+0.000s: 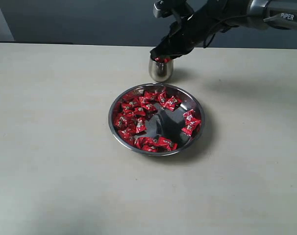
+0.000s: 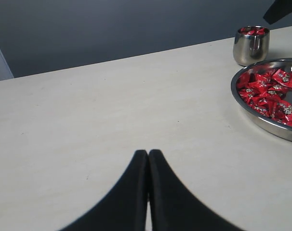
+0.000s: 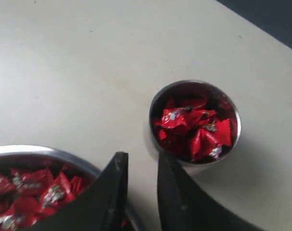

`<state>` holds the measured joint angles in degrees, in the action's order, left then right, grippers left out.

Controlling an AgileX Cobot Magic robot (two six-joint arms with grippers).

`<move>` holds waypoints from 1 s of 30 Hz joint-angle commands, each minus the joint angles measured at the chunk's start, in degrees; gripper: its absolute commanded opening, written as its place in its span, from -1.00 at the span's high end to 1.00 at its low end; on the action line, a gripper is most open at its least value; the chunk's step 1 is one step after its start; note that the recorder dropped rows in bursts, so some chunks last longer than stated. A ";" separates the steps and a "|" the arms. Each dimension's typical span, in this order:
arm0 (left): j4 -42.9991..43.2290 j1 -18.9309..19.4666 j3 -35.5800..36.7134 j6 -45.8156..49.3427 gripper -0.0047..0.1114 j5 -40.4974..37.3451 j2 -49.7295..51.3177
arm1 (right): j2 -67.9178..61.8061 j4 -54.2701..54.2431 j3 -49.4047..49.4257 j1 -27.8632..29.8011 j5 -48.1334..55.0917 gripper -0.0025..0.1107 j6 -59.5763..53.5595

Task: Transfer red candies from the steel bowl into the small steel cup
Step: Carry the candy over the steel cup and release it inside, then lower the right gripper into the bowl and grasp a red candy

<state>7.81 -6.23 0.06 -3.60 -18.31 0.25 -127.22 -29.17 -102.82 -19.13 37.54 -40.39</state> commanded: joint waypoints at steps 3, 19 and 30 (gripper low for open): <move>-0.07 -0.17 -0.06 -0.31 0.91 0.54 -0.25 | 1.99 0.32 -0.29 0.34 17.09 0.55 0.01; -0.07 -0.17 -0.06 -0.31 0.91 0.54 -0.25 | -2.37 -0.81 -0.02 -2.41 32.42 0.22 -3.71; -0.07 -0.17 -0.06 -0.31 0.91 0.54 -0.25 | -2.46 -0.91 0.77 -6.31 30.59 0.22 -3.29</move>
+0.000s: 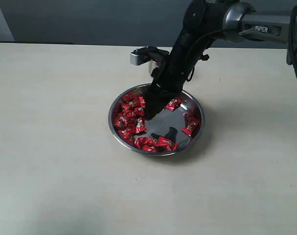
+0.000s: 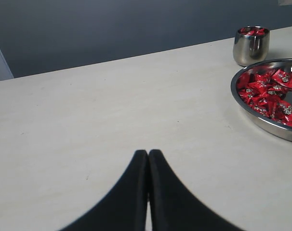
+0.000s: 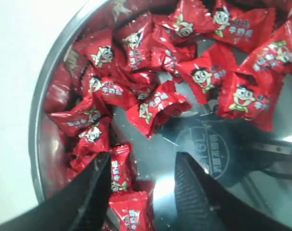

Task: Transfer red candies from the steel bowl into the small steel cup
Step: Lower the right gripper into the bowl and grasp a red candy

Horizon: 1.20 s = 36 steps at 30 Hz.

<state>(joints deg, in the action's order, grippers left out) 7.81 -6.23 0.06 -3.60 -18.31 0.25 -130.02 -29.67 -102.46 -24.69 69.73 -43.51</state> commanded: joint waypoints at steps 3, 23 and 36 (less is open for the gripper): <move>-0.07 -0.17 -0.06 -0.31 0.91 0.54 -0.25 | 0.17 -0.89 0.54 -0.75 -5.62 0.22 0.83; -0.07 -0.17 -0.06 -0.31 0.91 0.54 -0.25 | -5.65 -2.88 0.54 -2.74 -7.15 0.52 0.95; -0.07 -0.17 -0.06 -0.31 0.91 0.54 -0.25 | -0.27 4.36 0.54 -2.63 -7.09 0.97 1.11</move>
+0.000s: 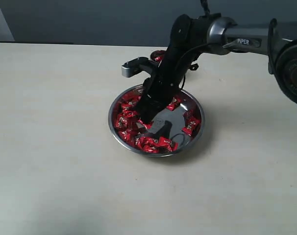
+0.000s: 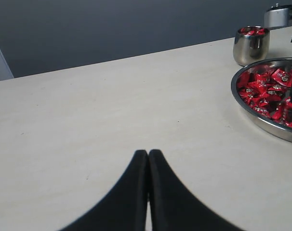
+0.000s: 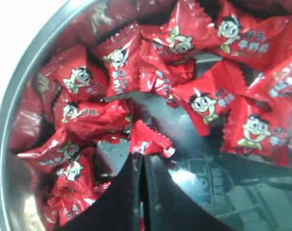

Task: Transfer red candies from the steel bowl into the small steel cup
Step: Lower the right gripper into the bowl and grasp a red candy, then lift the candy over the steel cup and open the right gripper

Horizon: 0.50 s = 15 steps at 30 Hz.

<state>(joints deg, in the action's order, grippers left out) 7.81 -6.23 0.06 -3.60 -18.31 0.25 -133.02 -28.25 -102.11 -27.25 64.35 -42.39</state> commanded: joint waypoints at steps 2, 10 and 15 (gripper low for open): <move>-0.07 -0.17 -0.06 -0.31 0.91 0.54 -0.25 | 3.69 4.31 0.18 -0.07 -3.99 0.97 0.70; -0.07 -0.17 -0.06 -0.31 0.91 0.54 -0.25 | 5.56 13.29 0.18 -0.07 -21.25 0.97 6.35; -0.07 -0.17 -0.06 -0.31 0.91 0.54 -0.25 | 5.56 18.90 0.18 0.11 -31.18 0.97 9.79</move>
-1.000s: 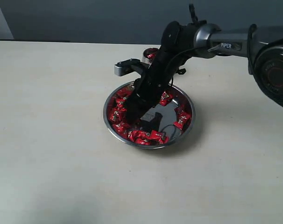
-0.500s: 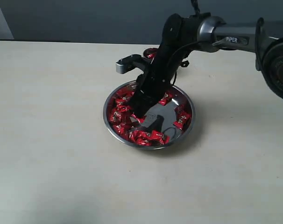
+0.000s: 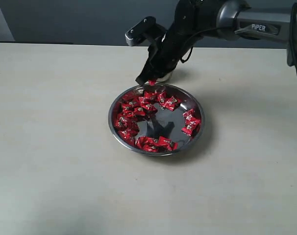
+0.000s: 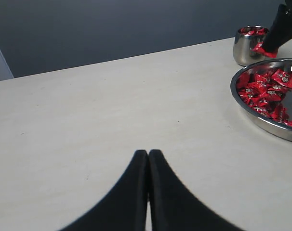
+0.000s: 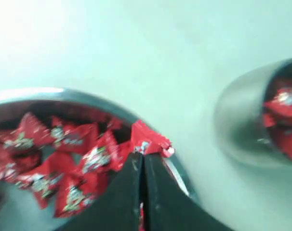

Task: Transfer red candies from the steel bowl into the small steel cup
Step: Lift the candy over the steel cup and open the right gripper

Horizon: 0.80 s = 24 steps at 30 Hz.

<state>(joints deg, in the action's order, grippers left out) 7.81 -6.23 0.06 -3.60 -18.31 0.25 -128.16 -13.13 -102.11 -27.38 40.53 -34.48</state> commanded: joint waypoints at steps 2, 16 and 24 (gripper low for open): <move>-0.07 -0.17 -0.06 -0.31 0.91 0.54 -0.25 | 0.70 3.25 0.18 0.91 -10.60 0.97 2.02; -0.07 -0.17 -0.06 -0.31 0.91 0.54 -0.25 | -0.59 0.56 0.18 7.37 -19.03 0.97 5.65; -0.07 -0.17 -0.06 -0.31 0.91 0.54 -0.25 | -3.32 -1.72 0.18 7.35 -22.07 0.97 5.53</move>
<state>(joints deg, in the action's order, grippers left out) 7.81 -6.23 0.06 -3.60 -18.31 0.25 -130.87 -14.09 -102.08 -20.35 19.70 -28.79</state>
